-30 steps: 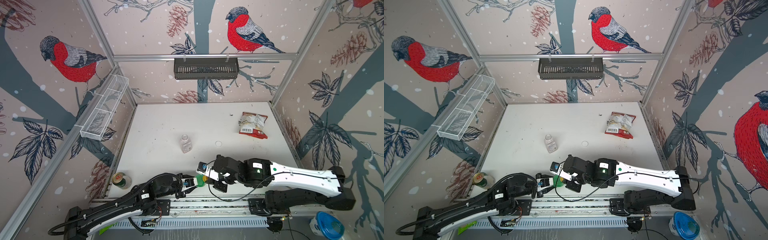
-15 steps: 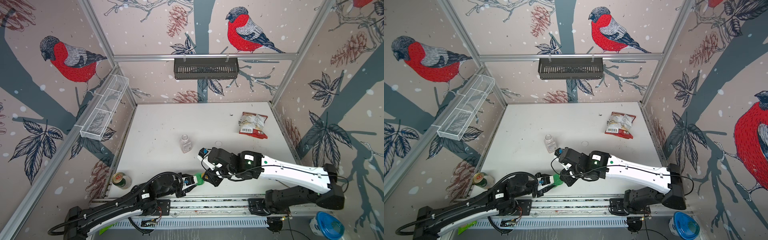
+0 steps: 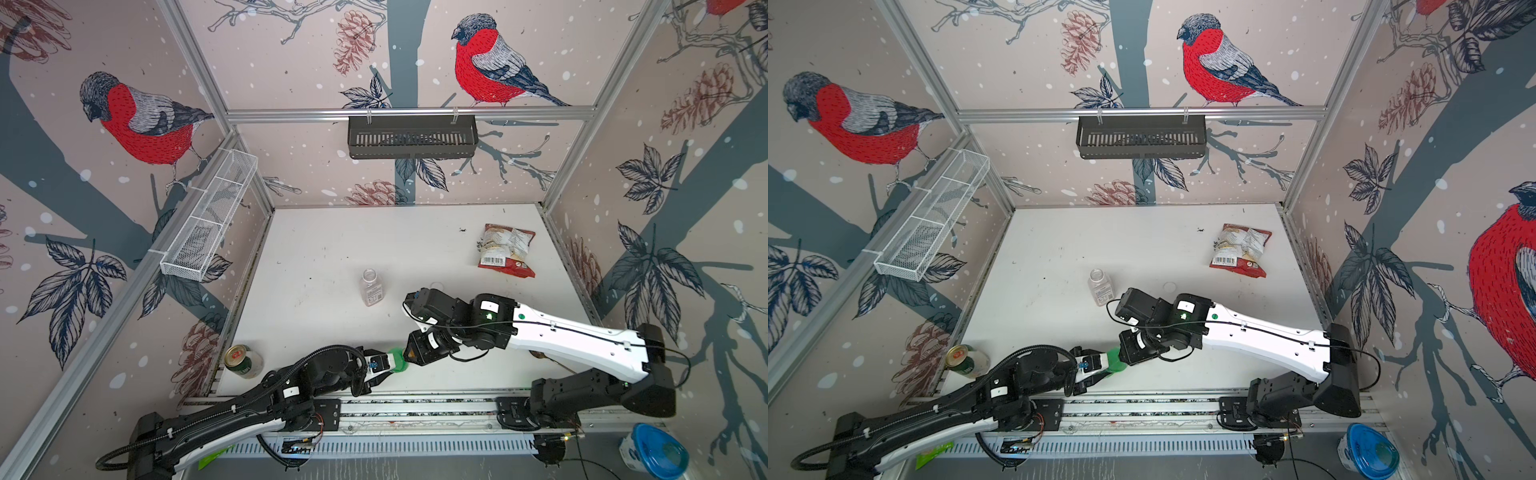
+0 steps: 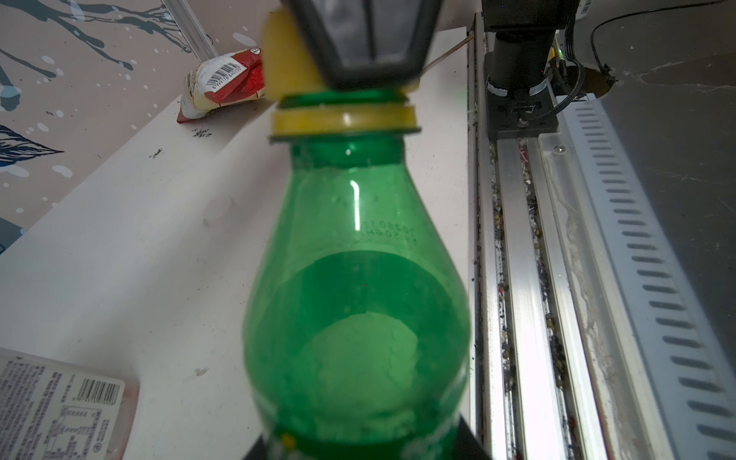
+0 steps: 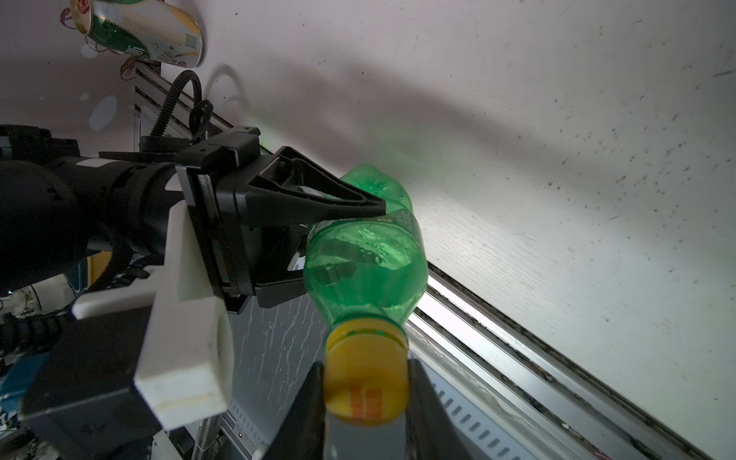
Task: Screw on the bottle caps
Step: Screw the bottle cap onto the plastic bottle.
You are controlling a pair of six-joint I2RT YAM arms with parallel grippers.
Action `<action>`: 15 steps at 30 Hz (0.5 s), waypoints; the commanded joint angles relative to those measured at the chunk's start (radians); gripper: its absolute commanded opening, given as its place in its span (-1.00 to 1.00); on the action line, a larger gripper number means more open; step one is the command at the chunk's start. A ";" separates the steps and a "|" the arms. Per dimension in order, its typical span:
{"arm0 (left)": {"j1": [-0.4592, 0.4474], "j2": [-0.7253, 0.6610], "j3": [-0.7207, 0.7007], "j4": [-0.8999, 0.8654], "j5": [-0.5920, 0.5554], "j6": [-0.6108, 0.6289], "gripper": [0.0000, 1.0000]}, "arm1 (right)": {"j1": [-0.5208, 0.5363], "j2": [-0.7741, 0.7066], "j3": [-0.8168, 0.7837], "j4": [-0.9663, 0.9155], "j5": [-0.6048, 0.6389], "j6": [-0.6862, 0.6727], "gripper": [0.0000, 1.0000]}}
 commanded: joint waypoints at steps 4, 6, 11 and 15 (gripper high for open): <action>-0.005 -0.005 0.007 0.141 0.107 0.064 -0.86 | -0.005 -0.102 -0.011 0.071 0.109 -0.272 0.10; -0.006 -0.006 0.008 0.141 0.109 0.065 -0.86 | -0.011 -0.156 -0.016 0.024 0.204 -0.386 0.15; -0.005 -0.007 0.008 0.138 0.111 0.063 -0.86 | -0.003 -0.311 -0.087 0.070 0.080 -0.710 0.23; -0.005 -0.002 0.008 0.138 0.118 0.061 -0.86 | 0.063 -0.330 -0.066 -0.003 0.094 -0.970 0.26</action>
